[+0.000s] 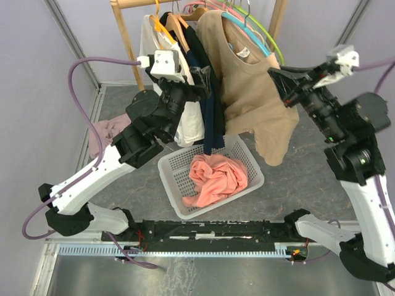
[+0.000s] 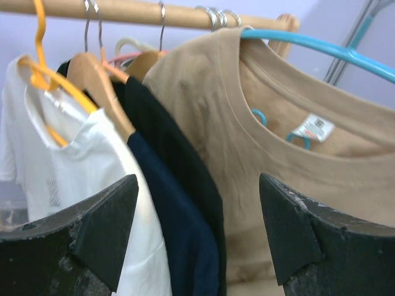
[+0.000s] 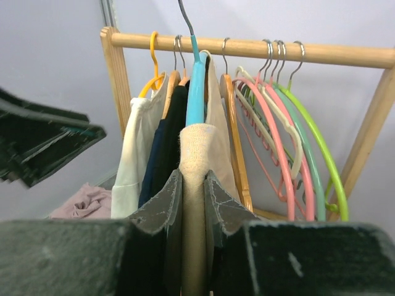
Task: Remove the t-shirt from the hanger
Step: Pick up the hanger from the clothesline.
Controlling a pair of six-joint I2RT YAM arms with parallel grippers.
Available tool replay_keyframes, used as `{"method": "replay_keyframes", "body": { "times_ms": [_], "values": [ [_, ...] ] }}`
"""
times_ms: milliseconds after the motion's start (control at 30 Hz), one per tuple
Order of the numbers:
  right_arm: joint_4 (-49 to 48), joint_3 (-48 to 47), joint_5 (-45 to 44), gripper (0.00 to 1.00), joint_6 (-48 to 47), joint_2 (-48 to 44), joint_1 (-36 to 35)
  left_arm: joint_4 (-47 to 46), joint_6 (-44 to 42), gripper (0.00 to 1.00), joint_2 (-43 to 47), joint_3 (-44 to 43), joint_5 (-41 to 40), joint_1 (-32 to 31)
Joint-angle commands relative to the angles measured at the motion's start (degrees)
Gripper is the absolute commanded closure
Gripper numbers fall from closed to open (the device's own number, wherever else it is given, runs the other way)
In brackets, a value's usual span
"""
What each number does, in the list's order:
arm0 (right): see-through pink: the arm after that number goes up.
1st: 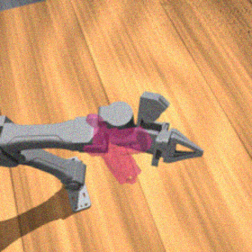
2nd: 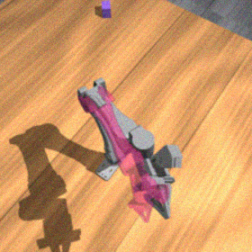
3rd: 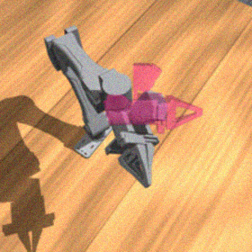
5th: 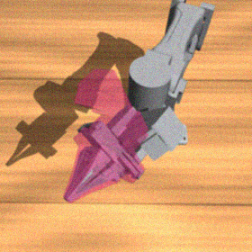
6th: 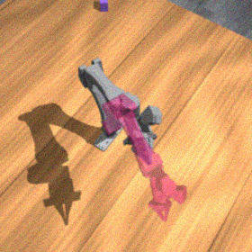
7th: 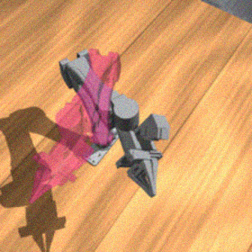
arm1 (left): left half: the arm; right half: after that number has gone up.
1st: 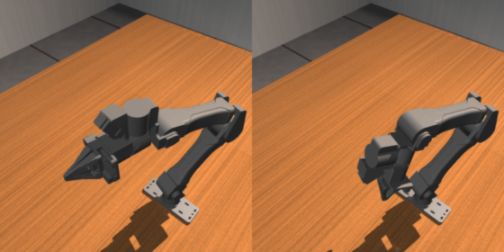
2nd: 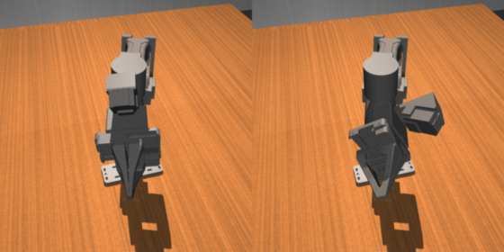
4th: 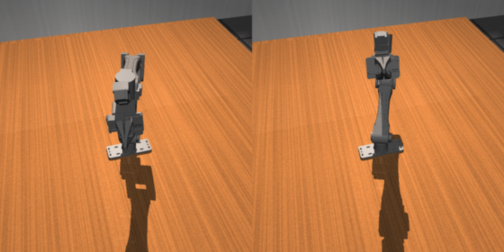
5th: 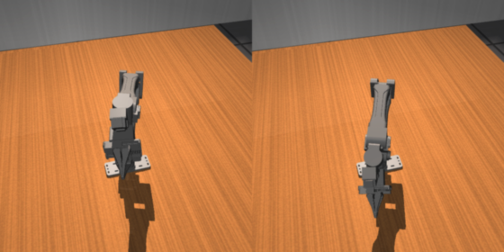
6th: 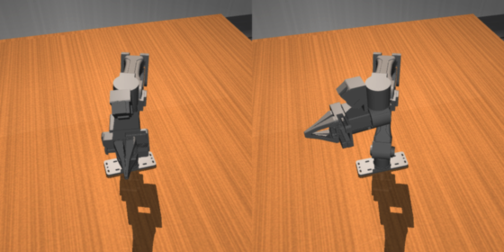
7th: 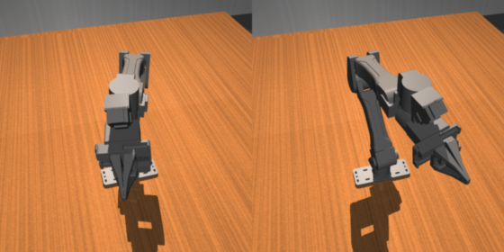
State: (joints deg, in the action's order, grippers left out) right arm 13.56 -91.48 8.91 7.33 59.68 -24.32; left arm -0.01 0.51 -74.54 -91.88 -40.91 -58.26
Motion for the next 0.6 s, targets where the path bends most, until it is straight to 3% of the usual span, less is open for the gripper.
{"method": "replay_keyframes", "body": {
  "times_ms": [0, 567],
  "values": [
    [-7.43, 0.96, -0.91, 0.99, -0.99, -6.82, 0.07, -3.34, -5.09, 0.14, -4.34, -7.53, 2.28, 0.09],
    [-6.44, 6.71, 1.99, 0.99, 2.92, -14.61, 0.09, -6.0, -6.13, 0.14, -18.53, -24.76, 7.25, 2.02]
  ]
}}
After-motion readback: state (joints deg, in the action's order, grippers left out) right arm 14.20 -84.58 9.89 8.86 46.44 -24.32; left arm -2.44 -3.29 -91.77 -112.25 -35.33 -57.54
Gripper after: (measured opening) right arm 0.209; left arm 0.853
